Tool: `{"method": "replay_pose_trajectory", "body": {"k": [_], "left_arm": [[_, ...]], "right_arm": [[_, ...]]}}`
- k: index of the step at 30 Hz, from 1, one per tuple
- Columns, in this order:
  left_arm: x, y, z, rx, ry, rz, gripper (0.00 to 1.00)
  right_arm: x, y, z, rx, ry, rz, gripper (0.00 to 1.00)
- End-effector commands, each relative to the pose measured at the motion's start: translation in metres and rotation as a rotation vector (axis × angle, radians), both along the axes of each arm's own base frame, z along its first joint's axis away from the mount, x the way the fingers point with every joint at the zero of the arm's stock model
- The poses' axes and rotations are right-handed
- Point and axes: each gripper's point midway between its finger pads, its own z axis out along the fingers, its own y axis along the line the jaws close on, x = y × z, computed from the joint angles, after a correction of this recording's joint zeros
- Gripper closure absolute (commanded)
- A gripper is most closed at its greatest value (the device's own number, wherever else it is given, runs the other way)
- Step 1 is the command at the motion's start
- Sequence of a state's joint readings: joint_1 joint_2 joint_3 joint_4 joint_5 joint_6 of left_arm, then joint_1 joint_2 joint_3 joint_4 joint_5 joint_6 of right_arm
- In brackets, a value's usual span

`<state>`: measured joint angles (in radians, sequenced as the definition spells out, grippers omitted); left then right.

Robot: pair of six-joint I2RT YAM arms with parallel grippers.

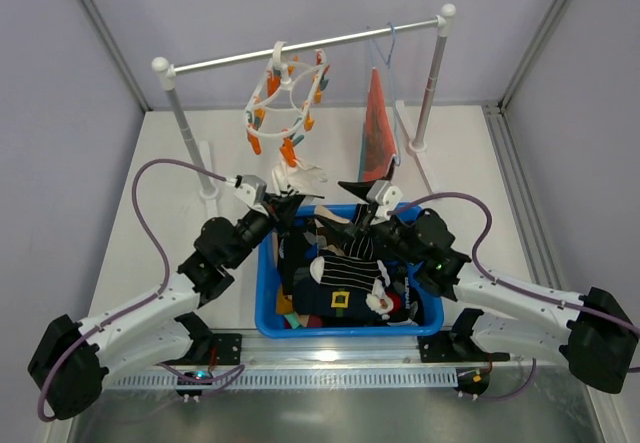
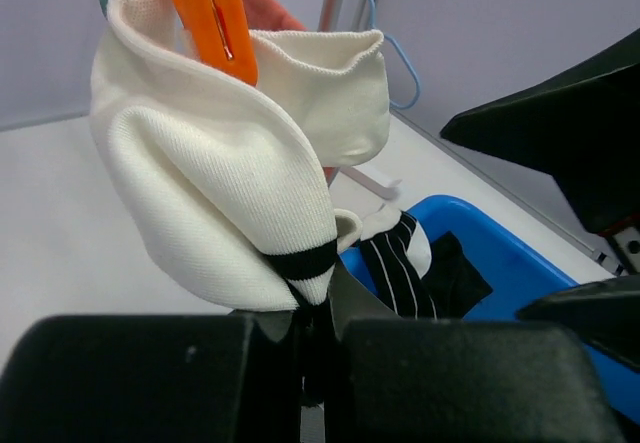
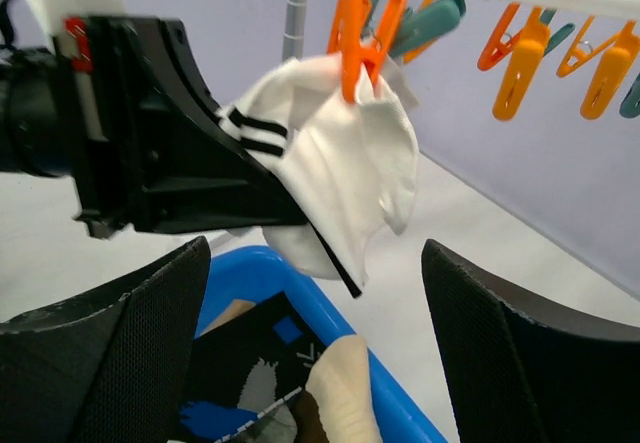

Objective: Remove the socks clipped to the hanger

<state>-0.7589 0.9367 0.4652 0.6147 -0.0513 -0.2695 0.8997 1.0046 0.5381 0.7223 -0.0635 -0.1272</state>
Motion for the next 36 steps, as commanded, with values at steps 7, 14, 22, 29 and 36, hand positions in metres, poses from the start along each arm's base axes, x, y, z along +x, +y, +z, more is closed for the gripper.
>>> {"method": "replay_pose_trajectory", "body": {"k": [7, 14, 22, 29, 36], "left_arm": [[-0.019, 0.011, 0.006, -0.012, -0.003, -0.025, 1.00], [-0.018, 0.021, 0.004, -0.002, 0.013, 0.016, 1.00], [-0.016, 0.027, 0.001, 0.003, 0.021, 0.051, 1.00], [-0.016, 0.028, 0.001, 0.006, 0.022, 0.052, 1.00], [-0.015, 0.029, 0.001, 0.011, 0.020, 0.063, 1.00]], "right_arm": [[0.029, 0.004, 0.010, 0.042, -0.049, 0.067, 0.14], [0.020, 0.020, 0.028, 0.040, -0.142, 0.196, 0.17], [0.031, 0.022, 0.043, 0.024, -0.171, 0.192, 0.21], [0.050, 0.034, 0.043, -0.007, -0.158, 0.207, 0.38], [0.050, 0.051, 0.034, -0.028, -0.132, 0.293, 0.73]]}}
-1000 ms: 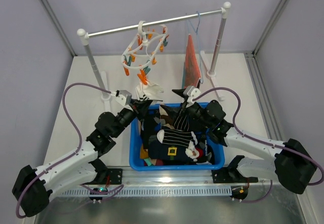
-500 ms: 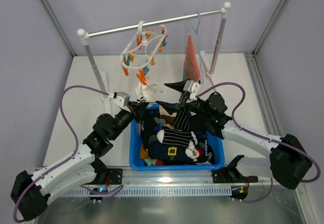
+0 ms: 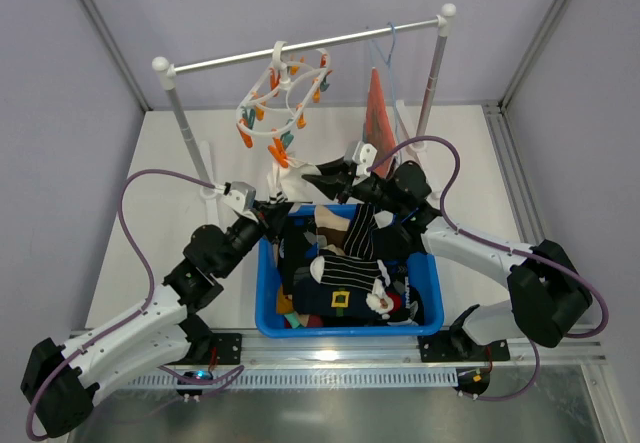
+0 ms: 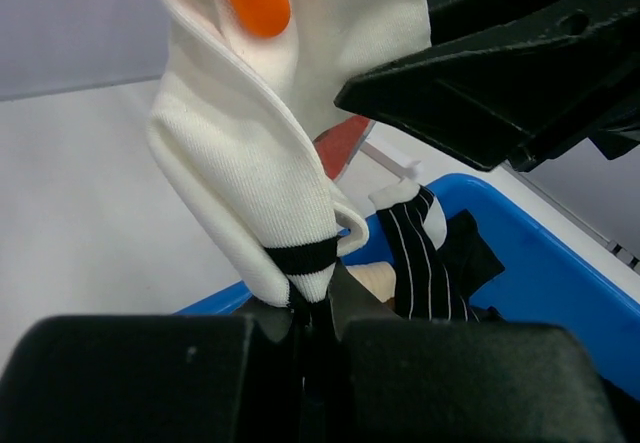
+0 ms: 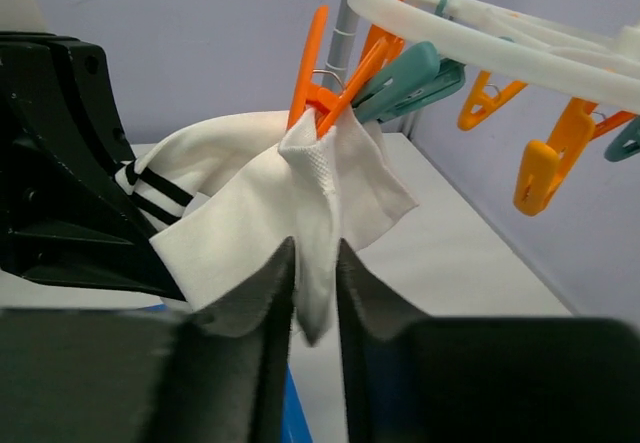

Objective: Remove the socks clipped to the hanger

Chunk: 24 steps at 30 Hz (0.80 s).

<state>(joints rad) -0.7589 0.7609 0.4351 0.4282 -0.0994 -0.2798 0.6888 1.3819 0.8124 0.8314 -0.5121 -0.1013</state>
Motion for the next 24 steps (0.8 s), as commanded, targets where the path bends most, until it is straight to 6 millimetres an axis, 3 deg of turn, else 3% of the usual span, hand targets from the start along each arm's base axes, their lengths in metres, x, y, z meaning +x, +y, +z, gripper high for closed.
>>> {"method": "replay_pose_trajectory", "body": {"k": [1, 2, 3, 6, 7, 10, 14, 18, 19, 20, 22, 24], "left_arm": [[0.002, 0.003, 0.003, 0.000, -0.015, 0.021, 1.00], [0.003, 0.004, 0.003, 0.000, -0.014, 0.027, 1.00], [0.006, 0.006, 0.001, 0.004, -0.005, 0.048, 0.99], [0.009, 0.012, -0.004, 0.012, 0.017, 0.086, 0.56], [0.012, 0.017, -0.006, 0.010, 0.026, 0.119, 0.27], [0.015, 0.034, -0.009, 0.000, 0.046, 0.206, 0.01], [0.008, 0.048, 0.005, -0.051, 0.033, 0.236, 0.00], [-0.007, 0.057, 0.040, -0.160, -0.001, 0.214, 0.01], [-0.008, 0.057, 0.040, -0.152, 0.012, 0.216, 0.00], [-0.009, 0.059, 0.057, -0.171, -0.001, 0.220, 0.00], [-0.003, 0.058, 0.060, -0.153, 0.022, 0.236, 0.00], [0.000, 0.056, 0.077, -0.157, 0.023, 0.239, 0.01]], "right_arm": [[-0.013, 0.007, 0.026, 0.044, -0.061, 0.087, 0.83], [-0.016, 0.006, 0.032, 0.066, -0.068, 0.100, 0.93], [-0.020, 0.005, 0.033, 0.075, -0.068, 0.112, 0.96], [-0.034, 0.002, 0.040, 0.095, -0.069, 0.157, 0.96], [-0.041, 0.000, 0.048, 0.105, -0.082, 0.166, 0.96], [-0.053, -0.006, 0.059, 0.107, -0.090, 0.169, 0.96], [-0.063, -0.003, 0.054, 0.061, -0.075, 0.143, 0.96], [-0.062, 0.005, 0.040, 0.016, -0.061, 0.112, 0.96], [-0.060, 0.006, 0.035, 0.002, -0.057, 0.102, 0.96], [-0.059, 0.011, 0.030, -0.010, -0.049, 0.104, 0.96], [-0.057, 0.017, 0.022, -0.030, -0.036, 0.095, 0.96], [-0.054, 0.025, 0.015, -0.053, -0.038, 0.091, 0.96]]}}
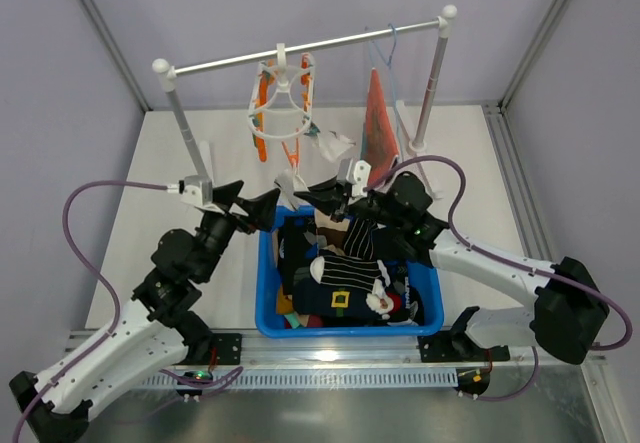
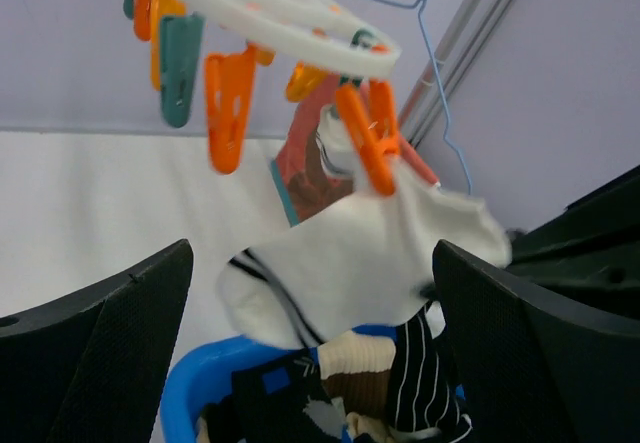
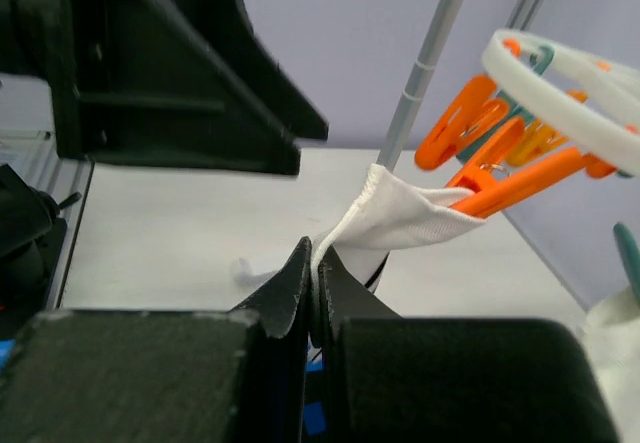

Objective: Remove the socks clipped to the hanger

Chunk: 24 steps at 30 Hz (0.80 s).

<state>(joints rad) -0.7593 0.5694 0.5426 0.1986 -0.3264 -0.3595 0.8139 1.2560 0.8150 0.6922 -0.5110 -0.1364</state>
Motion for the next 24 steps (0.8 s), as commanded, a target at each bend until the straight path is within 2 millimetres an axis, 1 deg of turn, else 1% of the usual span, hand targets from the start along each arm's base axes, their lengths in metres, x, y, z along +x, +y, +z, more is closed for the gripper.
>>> {"method": "replay_pose_trajectory", "body": {"k": [1, 2, 3, 4, 5, 6, 7, 8, 9, 10, 11, 13, 15, 16, 18, 24], "left_arm": [[0.008, -0.003, 0.025, -0.013, 0.023, 0.023, 0.00], [0.010, -0.005, 0.029, -0.012, 0.028, 0.021, 0.00], [0.013, -0.009, 0.041, -0.017, 0.023, 0.019, 0.00], [0.016, -0.010, 0.043, -0.009, 0.029, 0.024, 0.01], [0.018, -0.011, 0.047, -0.002, 0.036, 0.029, 0.00], [0.020, -0.012, 0.046, 0.022, 0.055, 0.033, 0.00], [0.022, -0.014, 0.060, 0.021, 0.051, 0.032, 0.01], [0.029, -0.020, 0.059, 0.042, 0.070, 0.037, 0.00], [0.032, -0.021, 0.047, 0.088, 0.115, 0.042, 0.01], [0.036, -0.020, 0.057, 0.082, 0.111, 0.060, 0.02], [0.043, -0.024, 0.048, 0.107, 0.139, 0.074, 0.02], [0.049, -0.023, 0.045, 0.128, 0.165, 0.108, 0.05], [0.056, -0.024, 0.035, 0.159, 0.199, 0.130, 0.09], [0.057, -0.024, 0.031, 0.171, 0.215, 0.140, 0.09], [0.060, -0.021, 0.028, 0.174, 0.221, 0.167, 0.11], [0.063, -0.020, 0.030, 0.175, 0.216, 0.183, 0.16]], "right_arm": [[0.008, 0.011, -0.008, -0.042, -0.011, -0.035, 0.96], [0.009, 0.013, -0.007, -0.044, -0.018, -0.037, 0.96], [0.012, 0.017, -0.014, -0.059, -0.007, -0.040, 0.96], [0.012, 0.019, -0.016, -0.066, -0.006, -0.039, 0.96], [0.015, 0.021, -0.013, -0.066, -0.015, -0.047, 0.96], [0.016, 0.023, -0.015, -0.074, -0.013, -0.049, 0.96], [0.017, 0.026, -0.021, -0.088, -0.003, -0.049, 0.96], [0.019, 0.027, -0.019, -0.086, -0.007, -0.055, 0.96], [0.020, 0.028, -0.019, -0.086, -0.009, -0.059, 0.96], [0.022, 0.029, -0.022, -0.094, -0.005, -0.061, 0.96], [0.023, 0.030, -0.022, -0.094, -0.005, -0.064, 0.96], [0.027, 0.032, -0.025, -0.102, -0.002, -0.075, 0.96], [0.028, 0.034, -0.025, -0.106, -0.001, -0.083, 0.96], [0.029, 0.035, -0.028, -0.116, 0.000, -0.087, 0.96], [0.032, 0.036, -0.029, -0.123, 0.000, -0.095, 0.96], [0.034, 0.038, -0.034, -0.134, 0.003, -0.101, 0.96]]}}
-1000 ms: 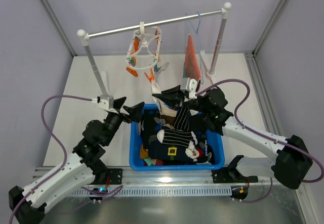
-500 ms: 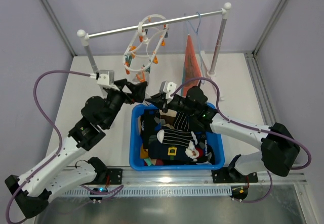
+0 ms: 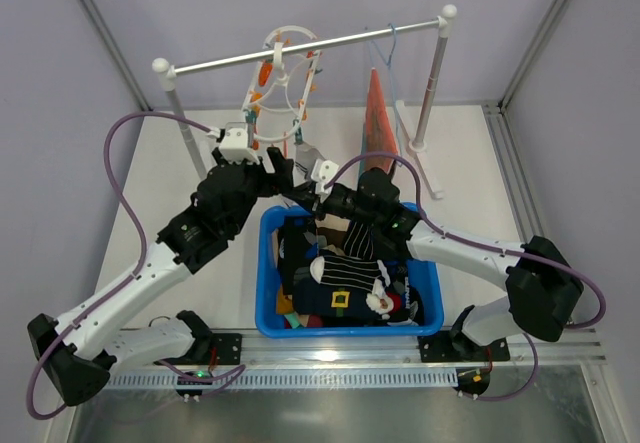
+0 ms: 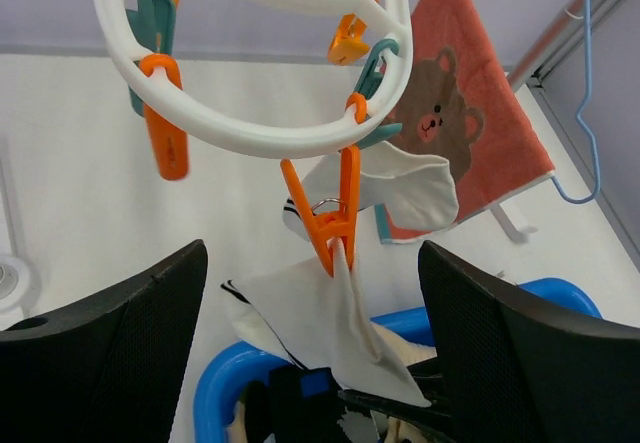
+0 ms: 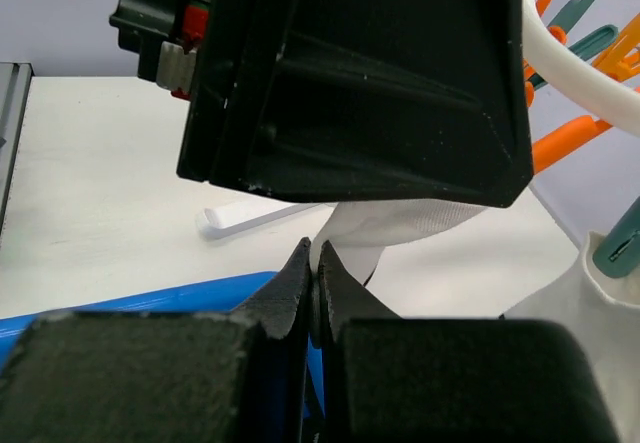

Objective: Remove the socks clipped to the hanger

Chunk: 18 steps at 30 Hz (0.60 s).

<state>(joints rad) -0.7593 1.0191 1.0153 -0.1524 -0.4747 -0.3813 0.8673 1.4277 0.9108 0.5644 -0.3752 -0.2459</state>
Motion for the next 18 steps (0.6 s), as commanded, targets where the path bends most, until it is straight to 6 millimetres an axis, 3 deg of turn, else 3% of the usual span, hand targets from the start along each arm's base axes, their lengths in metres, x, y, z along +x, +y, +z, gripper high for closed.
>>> {"method": "replay_pose_trajectory", "body": {"k": [1, 14, 18], "left_arm": [[0.003, 0.004, 0.020, -0.020, -0.034, 0.029, 0.17], [0.025, -0.014, 0.019, 0.025, -0.016, 0.034, 0.20], [0.038, -0.012, 0.012, 0.047, -0.008, 0.072, 0.27]], "right_arm": [[0.003, 0.006, 0.020, 0.031, -0.044, -0.006, 0.96], [0.001, 0.012, 0.013, 0.013, -0.040, 0.002, 0.96], [-0.002, 0.011, 0.014, 0.013, -0.044, 0.006, 0.96]]}}
